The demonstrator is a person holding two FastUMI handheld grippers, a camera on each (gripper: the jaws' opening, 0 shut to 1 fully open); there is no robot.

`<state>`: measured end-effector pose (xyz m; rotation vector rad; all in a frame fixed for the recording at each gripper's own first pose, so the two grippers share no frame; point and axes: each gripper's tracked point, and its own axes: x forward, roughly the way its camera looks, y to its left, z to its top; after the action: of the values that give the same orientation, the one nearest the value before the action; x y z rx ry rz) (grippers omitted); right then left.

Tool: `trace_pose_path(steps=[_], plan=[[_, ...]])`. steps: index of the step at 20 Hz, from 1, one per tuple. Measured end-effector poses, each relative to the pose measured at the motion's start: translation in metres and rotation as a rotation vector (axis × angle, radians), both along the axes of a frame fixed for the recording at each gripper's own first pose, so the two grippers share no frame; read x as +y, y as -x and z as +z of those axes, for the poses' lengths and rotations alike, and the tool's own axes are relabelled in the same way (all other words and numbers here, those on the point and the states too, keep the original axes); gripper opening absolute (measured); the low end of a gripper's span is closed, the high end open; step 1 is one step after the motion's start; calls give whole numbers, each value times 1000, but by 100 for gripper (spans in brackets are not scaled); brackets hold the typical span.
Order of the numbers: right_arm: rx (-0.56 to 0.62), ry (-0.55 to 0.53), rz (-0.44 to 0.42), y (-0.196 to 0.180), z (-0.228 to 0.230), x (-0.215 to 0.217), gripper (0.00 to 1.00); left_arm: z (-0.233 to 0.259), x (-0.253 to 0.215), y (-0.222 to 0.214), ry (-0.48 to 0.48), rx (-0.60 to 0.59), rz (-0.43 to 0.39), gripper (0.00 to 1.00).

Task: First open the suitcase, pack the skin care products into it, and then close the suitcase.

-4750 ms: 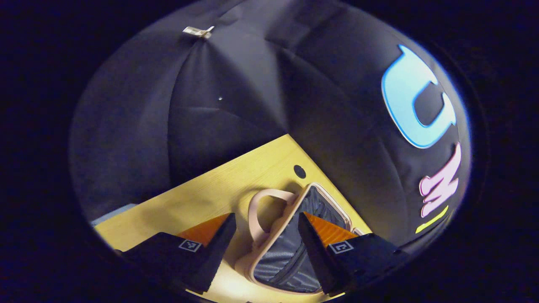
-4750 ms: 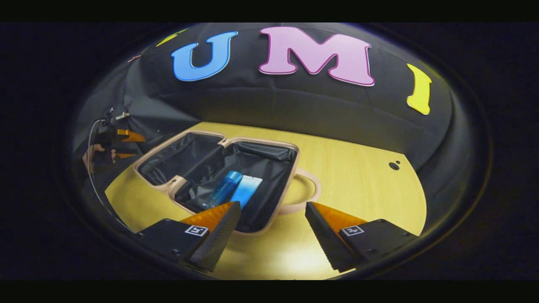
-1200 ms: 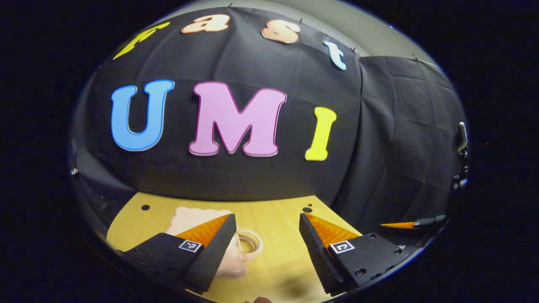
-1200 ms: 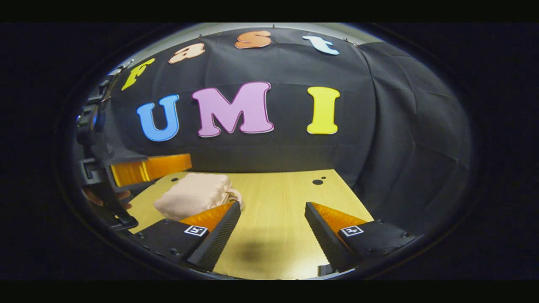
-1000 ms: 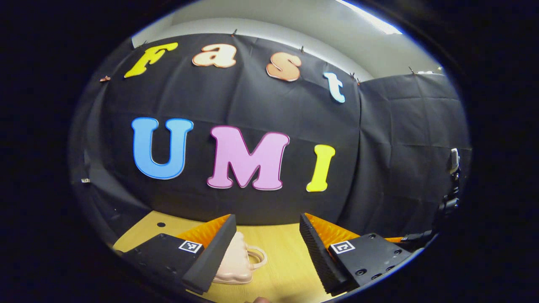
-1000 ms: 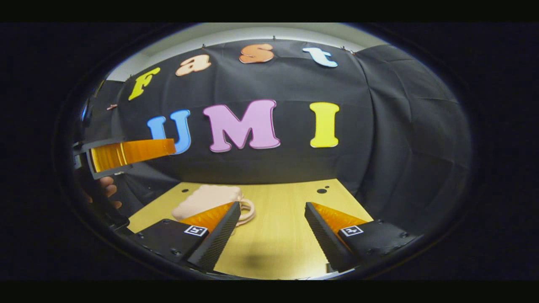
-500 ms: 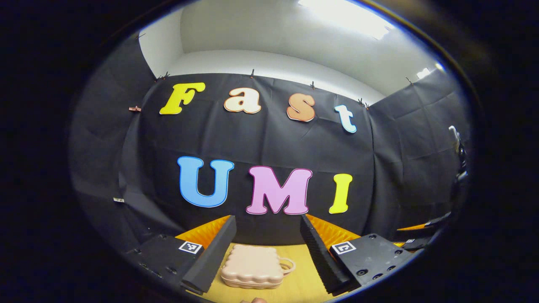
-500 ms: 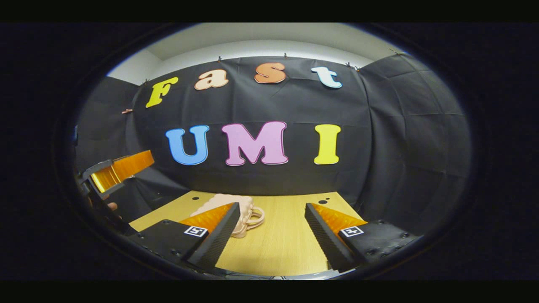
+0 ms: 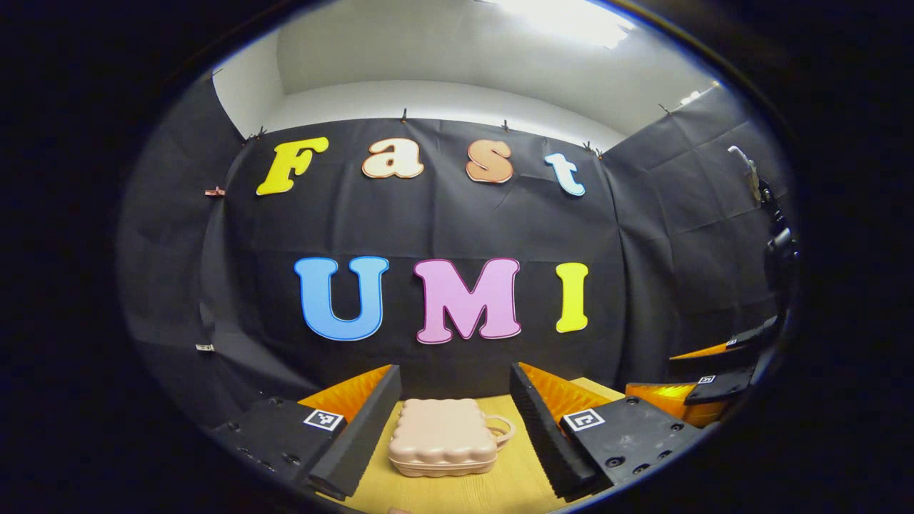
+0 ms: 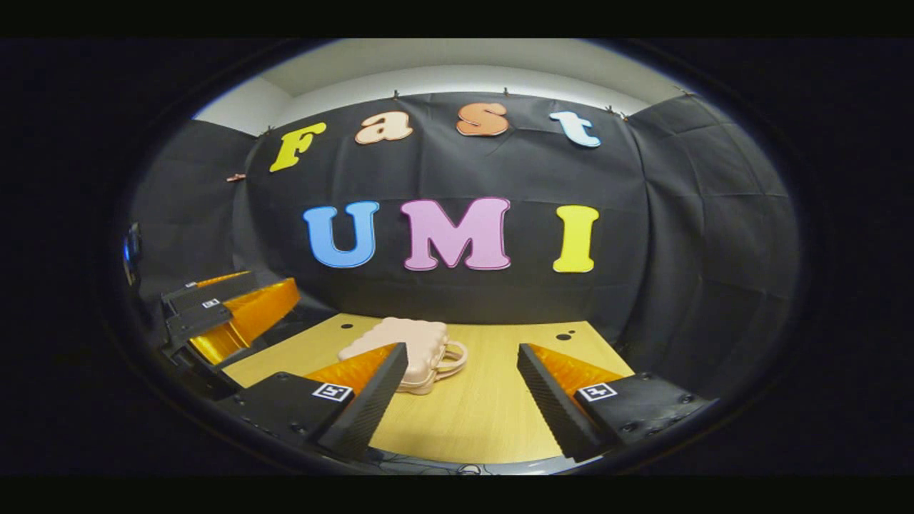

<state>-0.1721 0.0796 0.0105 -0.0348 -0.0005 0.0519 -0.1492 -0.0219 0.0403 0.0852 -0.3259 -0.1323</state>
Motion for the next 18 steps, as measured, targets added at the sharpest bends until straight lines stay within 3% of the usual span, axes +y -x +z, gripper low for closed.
trace_pose_path(steps=[3, 7, 18], plan=[[-3, 1, 13, -3, -5, 8, 98, -9, 2, -1, 46, 38, -7, 96], [16, -19, 43, -3, -15, 18, 98, -10, 13, 2, 11, 29, 26, 96], [11, -8, -6, 8, -22, 4, 98, -19, 5, 12, 55, 32, -17, 96]])
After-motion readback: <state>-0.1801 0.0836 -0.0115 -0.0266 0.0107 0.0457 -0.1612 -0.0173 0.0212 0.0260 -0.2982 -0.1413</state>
